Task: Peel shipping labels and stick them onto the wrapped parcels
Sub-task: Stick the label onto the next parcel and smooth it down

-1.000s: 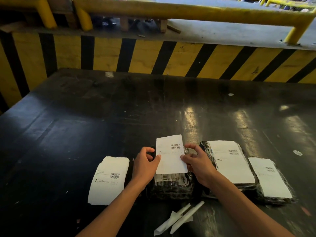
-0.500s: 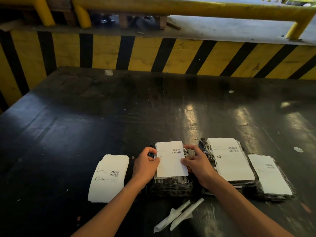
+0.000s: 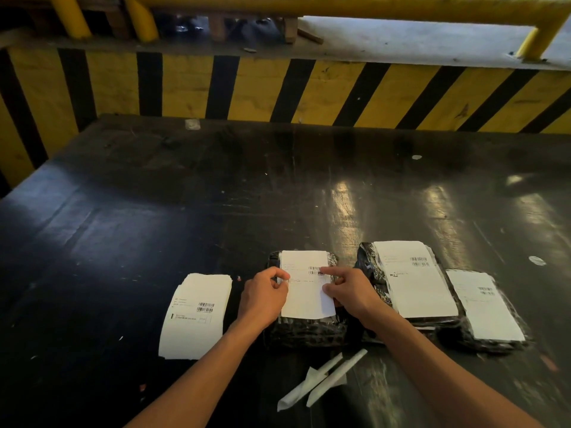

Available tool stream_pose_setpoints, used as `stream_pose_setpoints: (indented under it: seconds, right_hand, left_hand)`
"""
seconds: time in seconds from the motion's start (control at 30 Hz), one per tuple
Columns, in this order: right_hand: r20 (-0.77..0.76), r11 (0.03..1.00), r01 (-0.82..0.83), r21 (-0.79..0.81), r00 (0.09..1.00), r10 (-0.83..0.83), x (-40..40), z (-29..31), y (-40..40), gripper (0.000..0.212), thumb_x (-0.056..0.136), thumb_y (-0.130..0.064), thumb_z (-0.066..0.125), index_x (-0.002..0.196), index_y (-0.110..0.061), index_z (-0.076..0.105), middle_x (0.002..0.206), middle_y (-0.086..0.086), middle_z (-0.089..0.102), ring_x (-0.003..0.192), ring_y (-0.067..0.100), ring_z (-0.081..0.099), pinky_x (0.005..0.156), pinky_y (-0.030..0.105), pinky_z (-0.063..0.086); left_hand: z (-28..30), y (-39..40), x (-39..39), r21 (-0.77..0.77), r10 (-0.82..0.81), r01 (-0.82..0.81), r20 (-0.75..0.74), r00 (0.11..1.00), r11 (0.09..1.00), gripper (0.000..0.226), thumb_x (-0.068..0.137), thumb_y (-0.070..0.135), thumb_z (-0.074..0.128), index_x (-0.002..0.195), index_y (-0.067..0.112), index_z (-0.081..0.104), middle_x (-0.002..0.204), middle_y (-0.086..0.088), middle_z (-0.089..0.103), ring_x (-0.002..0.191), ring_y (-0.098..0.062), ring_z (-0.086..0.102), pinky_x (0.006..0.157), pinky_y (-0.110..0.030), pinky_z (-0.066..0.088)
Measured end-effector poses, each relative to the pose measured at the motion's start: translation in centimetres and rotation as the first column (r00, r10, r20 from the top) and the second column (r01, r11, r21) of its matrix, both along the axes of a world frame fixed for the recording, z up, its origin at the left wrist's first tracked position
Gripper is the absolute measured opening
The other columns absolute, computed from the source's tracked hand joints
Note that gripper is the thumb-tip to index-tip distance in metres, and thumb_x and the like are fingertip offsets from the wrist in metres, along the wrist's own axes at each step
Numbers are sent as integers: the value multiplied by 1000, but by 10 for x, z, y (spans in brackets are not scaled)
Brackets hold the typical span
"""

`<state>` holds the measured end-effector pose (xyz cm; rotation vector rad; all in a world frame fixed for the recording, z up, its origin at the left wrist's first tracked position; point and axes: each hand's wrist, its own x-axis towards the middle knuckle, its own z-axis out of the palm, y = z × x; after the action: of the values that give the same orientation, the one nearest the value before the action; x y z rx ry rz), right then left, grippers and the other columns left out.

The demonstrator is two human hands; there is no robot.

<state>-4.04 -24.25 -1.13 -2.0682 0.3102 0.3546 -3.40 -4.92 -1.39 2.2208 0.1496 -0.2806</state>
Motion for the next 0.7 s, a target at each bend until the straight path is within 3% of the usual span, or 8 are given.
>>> stream_pose_setpoints:
  seconds: [0.27,0.37,0.47,0.57,0.7]
  right_hand:
    - [0,959,-165,-233,986,169,-3,11,5,58,83,-11,72,138,-17,52,71,-6,53,60,8,50,49,14,35]
    - [-2,918,-234,-319,969,246,-11,13,10,70,82,-17,75,144,-22,43,100,3,55,81,17,52,69,22,42]
    - [-64,885,-261,-386,964,257,-21,18,8,74,85,-26,75,148,-30,34,130,11,38,95,28,58,97,35,46]
    - [-144,826,-344,-447,939,313,-27,21,-2,78,85,-27,74,150,-30,30,134,14,35,92,31,61,99,39,49]
    - [-137,764,-384,-518,919,369,-29,26,0,59,94,-23,60,148,-21,35,138,13,31,114,36,55,103,42,44]
  left_hand:
    - [-1,3,-1,48,-78,79,-25,997,996,23,95,21,62,116,30,60,81,3,65,75,-13,66,64,-22,57]
    - [-1,5,-4,69,-134,136,-38,990,988,31,92,19,65,121,29,57,86,1,64,77,-13,65,68,-23,58]
    - [1,6,-9,115,-202,207,-49,978,972,43,90,20,68,128,30,52,105,-4,65,87,-16,65,68,-20,55]
    - [2,10,-15,212,-288,293,-53,956,933,54,90,28,68,138,32,43,120,-5,55,108,-19,56,88,-29,54]
    - [3,13,-20,415,-349,323,-13,937,851,53,92,43,60,140,33,39,139,-1,36,127,-19,36,106,-34,42]
